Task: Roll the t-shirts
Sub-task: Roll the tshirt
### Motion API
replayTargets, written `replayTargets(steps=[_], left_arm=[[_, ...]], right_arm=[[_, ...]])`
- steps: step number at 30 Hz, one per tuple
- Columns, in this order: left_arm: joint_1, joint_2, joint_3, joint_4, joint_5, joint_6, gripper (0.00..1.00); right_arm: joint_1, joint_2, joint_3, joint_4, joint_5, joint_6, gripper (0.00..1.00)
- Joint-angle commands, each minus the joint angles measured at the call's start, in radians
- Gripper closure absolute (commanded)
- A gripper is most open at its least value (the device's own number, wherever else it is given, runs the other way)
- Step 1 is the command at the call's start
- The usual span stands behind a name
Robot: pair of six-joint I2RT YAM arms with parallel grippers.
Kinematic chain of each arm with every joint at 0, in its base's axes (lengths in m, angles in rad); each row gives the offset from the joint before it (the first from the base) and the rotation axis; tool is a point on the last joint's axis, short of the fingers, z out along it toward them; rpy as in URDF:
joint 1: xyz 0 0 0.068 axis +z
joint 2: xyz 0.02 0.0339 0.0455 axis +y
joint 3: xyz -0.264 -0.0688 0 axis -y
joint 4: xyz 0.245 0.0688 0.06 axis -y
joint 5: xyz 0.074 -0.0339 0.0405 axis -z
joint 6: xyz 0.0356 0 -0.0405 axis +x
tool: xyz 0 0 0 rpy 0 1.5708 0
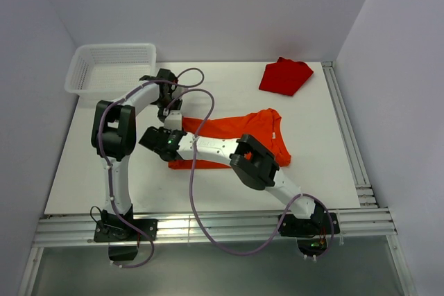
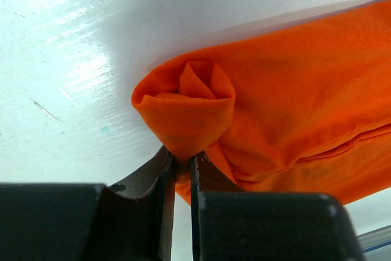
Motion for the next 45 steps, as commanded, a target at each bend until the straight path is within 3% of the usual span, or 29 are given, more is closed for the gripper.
replayTargets(steps=[1,6,10,16,26,29,38,45], left_arm=[[-0.014,0.032,0.021,0.005,-0.014,0.007,0.85],[-0.014,0.023,0.024,0.005,0.0,0.018,0.7],[-0.006,-0.002,0.033,0.014,0.023,0.024,0.5],[0.066,-0.106,0.055,0.054,0.166,0.024,0.41],[0.21,-0.306,-0.063,0.167,0.347,0.015,0.39],[0.227,-0.368,-0.236,0.247,0.403,0.013,0.38],[0.233,-0.456,-0.562,0.448,0.543,0.038,0.37],[0.232,-0.373,-0.602,0.5,0.603,0.05,0.37]], right_arm=[[0.017,0.029,0.048,-0.045,0.021,0.014,0.53],[0.019,0.039,0.041,-0.053,-0.007,0.034,0.6],[0.015,0.016,0.004,-0.018,-0.044,0.04,0.7],[-0.001,-0.099,-0.188,0.167,-0.143,0.051,0.78],[-0.096,-0.333,-0.689,0.737,-0.441,0.131,0.8],[-0.127,-0.382,-0.795,0.853,-0.487,0.17,0.8],[-0.181,-0.405,-0.969,1.145,-0.605,0.305,0.8],[-0.199,-0.336,-1.012,1.367,-0.668,0.413,0.8]])
